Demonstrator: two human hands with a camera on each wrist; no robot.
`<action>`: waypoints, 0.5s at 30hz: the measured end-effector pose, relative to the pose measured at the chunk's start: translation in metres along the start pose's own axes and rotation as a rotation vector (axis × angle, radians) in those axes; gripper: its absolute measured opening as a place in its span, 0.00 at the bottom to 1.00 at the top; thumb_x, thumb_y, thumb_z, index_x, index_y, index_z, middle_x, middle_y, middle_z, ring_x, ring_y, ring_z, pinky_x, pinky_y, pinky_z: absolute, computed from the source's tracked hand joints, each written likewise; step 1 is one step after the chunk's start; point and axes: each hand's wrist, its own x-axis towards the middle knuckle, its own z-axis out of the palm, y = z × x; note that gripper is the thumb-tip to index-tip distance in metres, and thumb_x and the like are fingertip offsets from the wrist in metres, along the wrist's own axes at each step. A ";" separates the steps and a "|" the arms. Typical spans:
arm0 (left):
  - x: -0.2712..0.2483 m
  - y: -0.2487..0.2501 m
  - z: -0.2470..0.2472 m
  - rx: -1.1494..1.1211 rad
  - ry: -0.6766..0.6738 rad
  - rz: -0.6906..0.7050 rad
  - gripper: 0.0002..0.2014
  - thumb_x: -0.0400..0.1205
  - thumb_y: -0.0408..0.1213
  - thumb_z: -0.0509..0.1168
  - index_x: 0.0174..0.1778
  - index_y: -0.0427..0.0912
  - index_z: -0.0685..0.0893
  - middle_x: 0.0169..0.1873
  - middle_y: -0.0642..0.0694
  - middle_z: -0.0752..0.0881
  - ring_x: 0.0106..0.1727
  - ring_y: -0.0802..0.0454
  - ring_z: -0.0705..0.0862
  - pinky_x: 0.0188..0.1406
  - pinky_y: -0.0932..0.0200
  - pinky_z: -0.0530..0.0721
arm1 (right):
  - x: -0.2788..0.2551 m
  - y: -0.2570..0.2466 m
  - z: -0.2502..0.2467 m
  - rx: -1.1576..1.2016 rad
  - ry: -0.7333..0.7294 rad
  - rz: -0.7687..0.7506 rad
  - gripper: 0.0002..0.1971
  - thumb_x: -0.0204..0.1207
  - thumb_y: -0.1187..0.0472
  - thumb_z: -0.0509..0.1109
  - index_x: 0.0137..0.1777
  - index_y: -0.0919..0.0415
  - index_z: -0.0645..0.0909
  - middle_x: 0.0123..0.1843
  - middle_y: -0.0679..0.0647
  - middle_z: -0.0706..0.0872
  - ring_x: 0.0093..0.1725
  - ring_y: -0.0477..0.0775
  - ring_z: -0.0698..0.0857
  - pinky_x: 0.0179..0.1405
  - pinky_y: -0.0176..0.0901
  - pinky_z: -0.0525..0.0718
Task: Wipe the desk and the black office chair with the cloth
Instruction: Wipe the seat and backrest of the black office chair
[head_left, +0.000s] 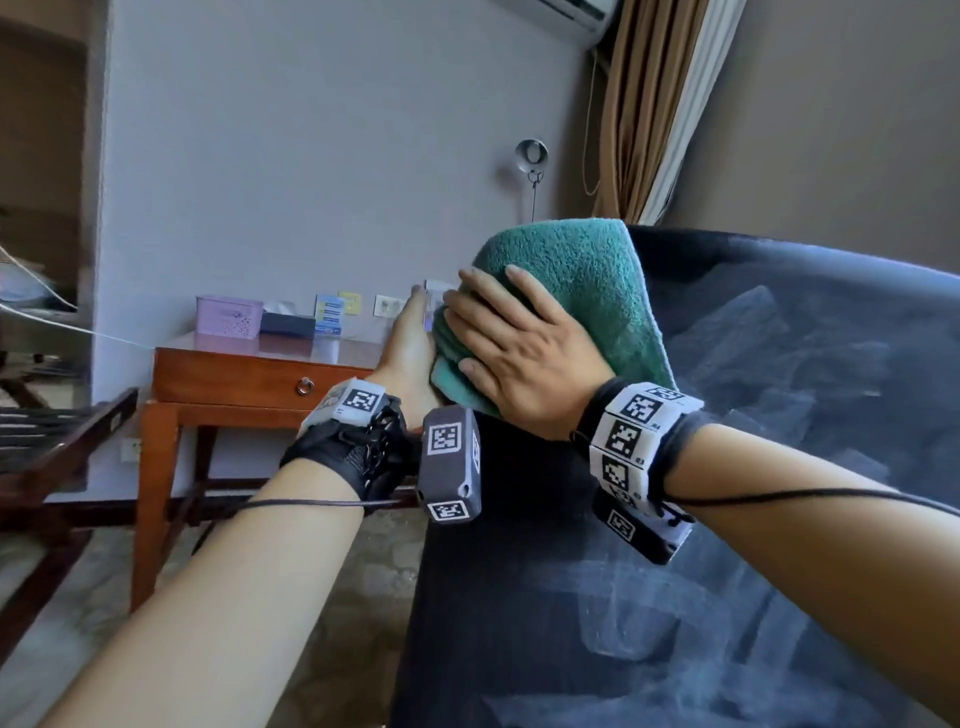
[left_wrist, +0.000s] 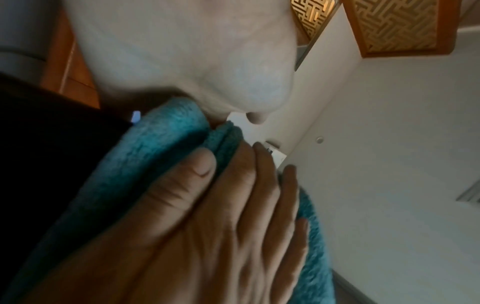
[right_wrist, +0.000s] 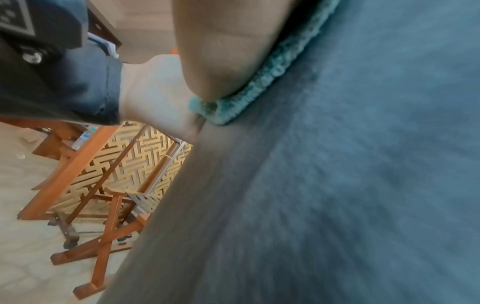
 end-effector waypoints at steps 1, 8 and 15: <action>-0.001 -0.008 -0.002 -0.003 0.012 0.005 0.34 0.84 0.65 0.44 0.57 0.40 0.83 0.47 0.36 0.90 0.46 0.44 0.91 0.51 0.50 0.80 | -0.009 -0.001 0.001 0.005 -0.019 -0.034 0.26 0.86 0.49 0.51 0.79 0.62 0.70 0.81 0.54 0.69 0.84 0.57 0.57 0.83 0.56 0.47; -0.015 -0.013 0.007 0.064 0.006 0.050 0.36 0.83 0.68 0.43 0.60 0.42 0.84 0.55 0.35 0.88 0.56 0.41 0.88 0.56 0.46 0.82 | -0.016 0.034 -0.015 0.102 -0.005 -0.091 0.26 0.86 0.51 0.54 0.82 0.57 0.64 0.84 0.52 0.63 0.84 0.54 0.57 0.83 0.59 0.50; -0.017 -0.024 0.001 0.067 0.024 0.057 0.37 0.82 0.68 0.46 0.68 0.41 0.82 0.61 0.36 0.86 0.56 0.43 0.87 0.54 0.51 0.83 | -0.041 -0.025 0.001 -0.023 0.043 0.224 0.29 0.84 0.47 0.52 0.85 0.50 0.56 0.86 0.49 0.55 0.85 0.54 0.52 0.82 0.60 0.47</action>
